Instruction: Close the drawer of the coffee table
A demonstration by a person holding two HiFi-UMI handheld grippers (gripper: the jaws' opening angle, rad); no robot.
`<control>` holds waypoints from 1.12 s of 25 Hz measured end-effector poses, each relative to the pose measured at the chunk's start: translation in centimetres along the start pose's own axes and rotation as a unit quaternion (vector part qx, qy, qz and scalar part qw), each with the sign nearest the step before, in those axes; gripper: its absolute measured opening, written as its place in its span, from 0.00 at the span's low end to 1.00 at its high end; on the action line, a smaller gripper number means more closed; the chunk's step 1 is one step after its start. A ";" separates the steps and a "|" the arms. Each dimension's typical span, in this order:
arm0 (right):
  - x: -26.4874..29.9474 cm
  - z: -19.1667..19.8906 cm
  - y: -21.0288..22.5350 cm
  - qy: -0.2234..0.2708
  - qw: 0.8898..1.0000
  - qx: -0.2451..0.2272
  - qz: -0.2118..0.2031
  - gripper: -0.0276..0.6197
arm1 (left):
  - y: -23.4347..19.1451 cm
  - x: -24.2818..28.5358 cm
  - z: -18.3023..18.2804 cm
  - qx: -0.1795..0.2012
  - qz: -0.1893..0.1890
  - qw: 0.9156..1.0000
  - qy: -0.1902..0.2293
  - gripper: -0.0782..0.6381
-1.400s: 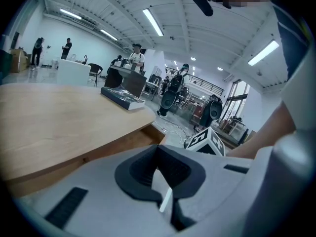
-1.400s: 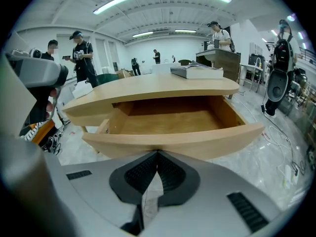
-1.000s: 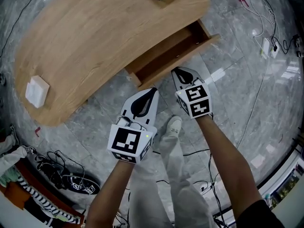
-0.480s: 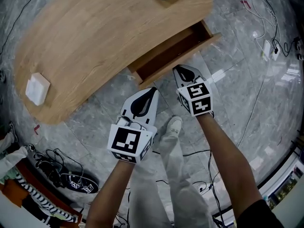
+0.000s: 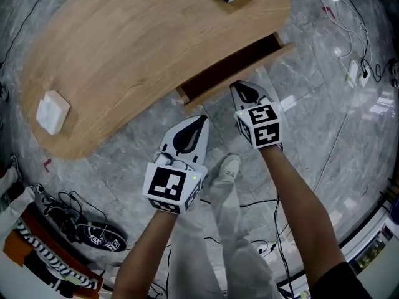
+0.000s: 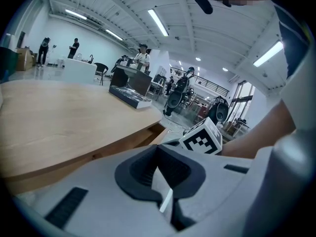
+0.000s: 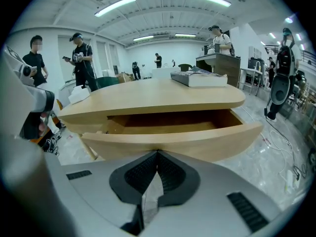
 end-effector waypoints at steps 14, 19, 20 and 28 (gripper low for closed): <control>2.2 -2.6 0.4 0.005 1.000 0.009 -0.002 0.06 | -2.0 -0.5 -0.6 -0.014 -0.013 1.000 0.007 0.11; 2.9 -3.3 0.5 0.003 1.000 0.012 -0.001 0.06 | -2.9 -0.7 -0.9 -0.019 -0.019 1.000 0.010 0.11; 3.0 -3.4 0.6 0.004 1.000 0.013 0.000 0.06 | -3.0 -0.7 -1.0 -0.021 -0.020 1.000 0.011 0.11; 3.8 -4.3 0.7 0.005 1.000 0.015 -0.001 0.06 | -3.7 -0.7 -1.2 -0.023 -0.023 0.999 0.010 0.11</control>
Point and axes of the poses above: the fingertips, and each gripper's own axes: x forward along the fingers, y to its right, z out of its underside, the point moved 2 cm from there along -x, backward along the fingers, and after that the axes turned 6 degrees about -x, right-handed, at the moved point
